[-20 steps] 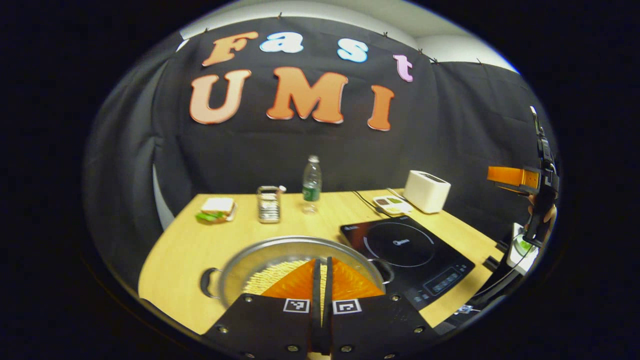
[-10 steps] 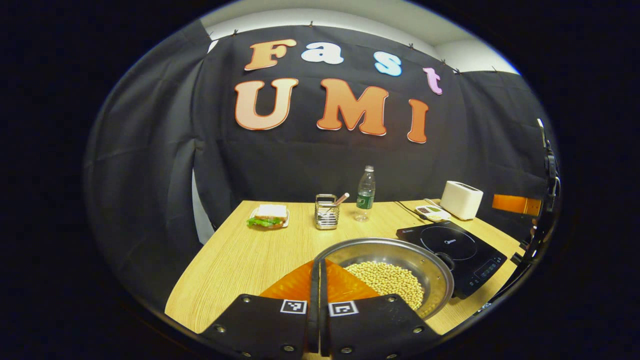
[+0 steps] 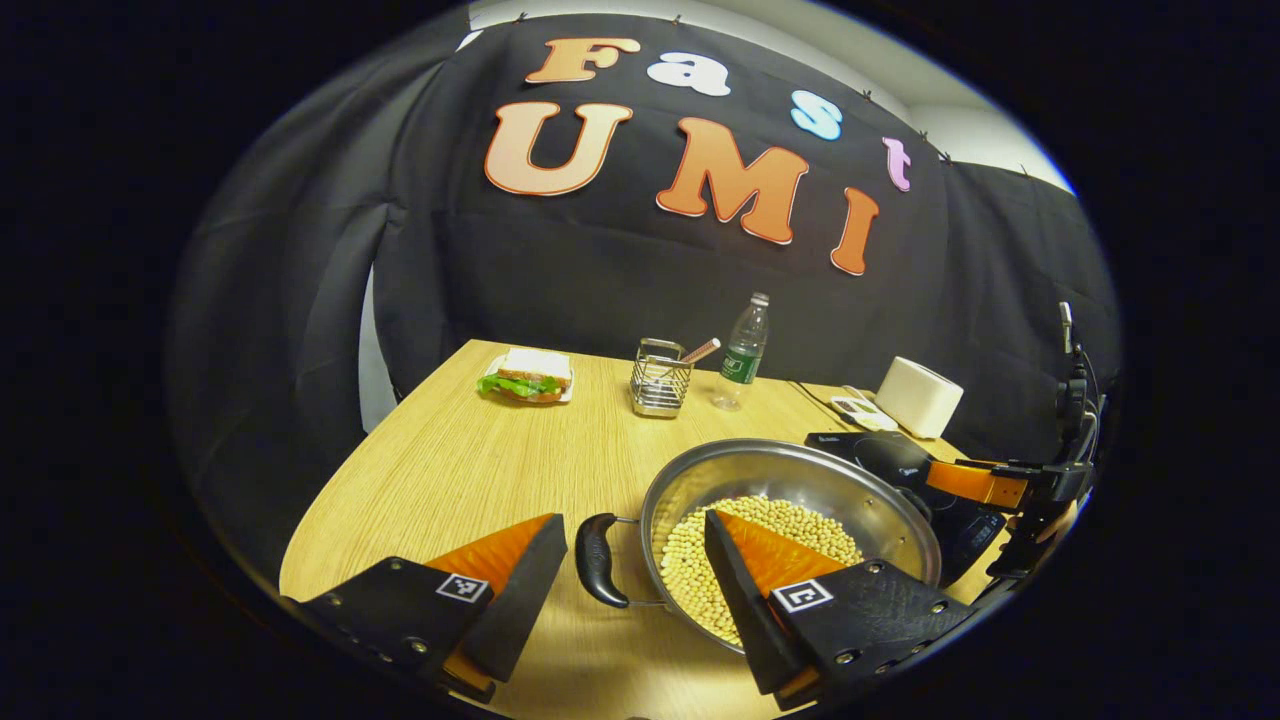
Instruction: First push the handle of the pot to place it horizontally, then grasp the pot with both hands and set it on the induction cooktop.
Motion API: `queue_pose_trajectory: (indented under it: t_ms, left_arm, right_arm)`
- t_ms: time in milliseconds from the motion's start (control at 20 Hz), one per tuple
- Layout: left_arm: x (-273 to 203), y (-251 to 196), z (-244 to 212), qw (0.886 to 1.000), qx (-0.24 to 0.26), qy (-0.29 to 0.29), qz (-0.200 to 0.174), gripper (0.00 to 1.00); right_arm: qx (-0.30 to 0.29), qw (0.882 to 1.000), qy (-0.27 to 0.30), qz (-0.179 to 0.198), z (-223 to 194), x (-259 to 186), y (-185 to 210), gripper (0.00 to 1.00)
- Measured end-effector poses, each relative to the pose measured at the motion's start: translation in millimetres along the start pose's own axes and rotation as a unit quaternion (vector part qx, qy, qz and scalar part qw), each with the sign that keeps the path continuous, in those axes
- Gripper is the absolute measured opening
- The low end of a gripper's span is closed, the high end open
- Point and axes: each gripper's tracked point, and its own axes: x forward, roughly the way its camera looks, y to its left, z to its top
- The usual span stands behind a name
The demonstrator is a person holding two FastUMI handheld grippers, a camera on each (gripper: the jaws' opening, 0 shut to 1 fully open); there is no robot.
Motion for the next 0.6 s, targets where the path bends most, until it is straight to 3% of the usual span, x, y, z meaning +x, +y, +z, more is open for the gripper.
queue_pose_trajectory:
  t_ms: [350,550,600]
  left_arm:
    - [22,10,-28,0.998,-0.055,0.033,-0.008,0.87]
    - [26,14,-29,0.998,-0.05,0.032,-0.006,0.87]
    - [27,14,-29,0.998,-0.048,0.032,-0.007,0.87]
  right_arm:
    - [-0.007,1.0,0.026,0.009,-19,19,23,0.94]
    - [-0.003,0.999,0.036,0.006,-25,24,26,0.82]
    - [0.0,0.999,0.04,0.008,-27,26,27,0.74]
